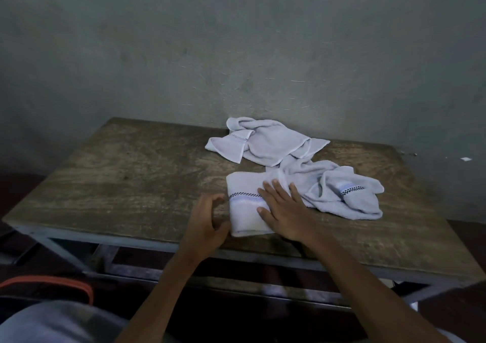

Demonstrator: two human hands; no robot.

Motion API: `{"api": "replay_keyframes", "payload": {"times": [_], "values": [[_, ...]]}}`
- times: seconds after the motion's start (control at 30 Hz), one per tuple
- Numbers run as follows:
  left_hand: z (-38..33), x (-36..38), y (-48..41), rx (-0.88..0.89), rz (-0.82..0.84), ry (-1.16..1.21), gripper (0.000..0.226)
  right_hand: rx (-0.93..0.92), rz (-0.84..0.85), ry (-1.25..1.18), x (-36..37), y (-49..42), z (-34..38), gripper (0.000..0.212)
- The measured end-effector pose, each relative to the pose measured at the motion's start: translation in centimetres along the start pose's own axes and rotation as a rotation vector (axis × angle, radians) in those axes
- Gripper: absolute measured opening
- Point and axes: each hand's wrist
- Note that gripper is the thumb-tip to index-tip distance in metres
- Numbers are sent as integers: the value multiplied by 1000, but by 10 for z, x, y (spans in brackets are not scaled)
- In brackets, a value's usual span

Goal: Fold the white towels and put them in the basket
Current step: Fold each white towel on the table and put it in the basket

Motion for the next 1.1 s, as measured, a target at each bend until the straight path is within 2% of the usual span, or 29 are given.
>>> {"api": "replay_keyframes", "payload": {"times": [0.07,0.17,0.27,0.33,0.43,0.5,0.53,0.6,0.7,0.77,0.87,1.0,1.1], "values": [[3,-12,-14,75,84,-168,62,-125,-14,29,-4,3,1,79],[6,-17,-33,78,325,-399,65,-224,-31,82,-13,7,-1,65],[8,-14,-33,22,458,-482,68,-17,-274,88,-26,16,10,46],[9,-12,-27,19,446,-508,68,170,-304,12,-33,28,32,52],[6,-9,-19,4,400,-609,67,267,-68,-72,-26,40,56,79],[2,-6,-10,33,320,-682,61,247,22,31,-19,35,53,73],[0,-4,-4,67,264,-706,56,229,5,105,-15,29,48,64],[-4,-3,8,108,167,-716,50,115,58,158,-19,14,35,51],[-14,2,23,78,129,-716,48,9,223,169,-37,-11,15,51],[-21,6,23,28,115,-684,53,39,179,169,-44,-15,16,53],[-22,9,6,-107,166,-613,75,139,23,86,-31,-2,30,53],[-3,14,-11,-87,314,-591,83,186,66,-15,-10,11,44,77],[7,11,-13,-141,321,-612,83,168,68,72,-12,4,43,85]]}}
Point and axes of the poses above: each hand's wrist, its own y-axis away from the middle knuckle, its own x-axis out of the palm, z = x × y, and after that the axes turned 15 degrees about y, right-handed
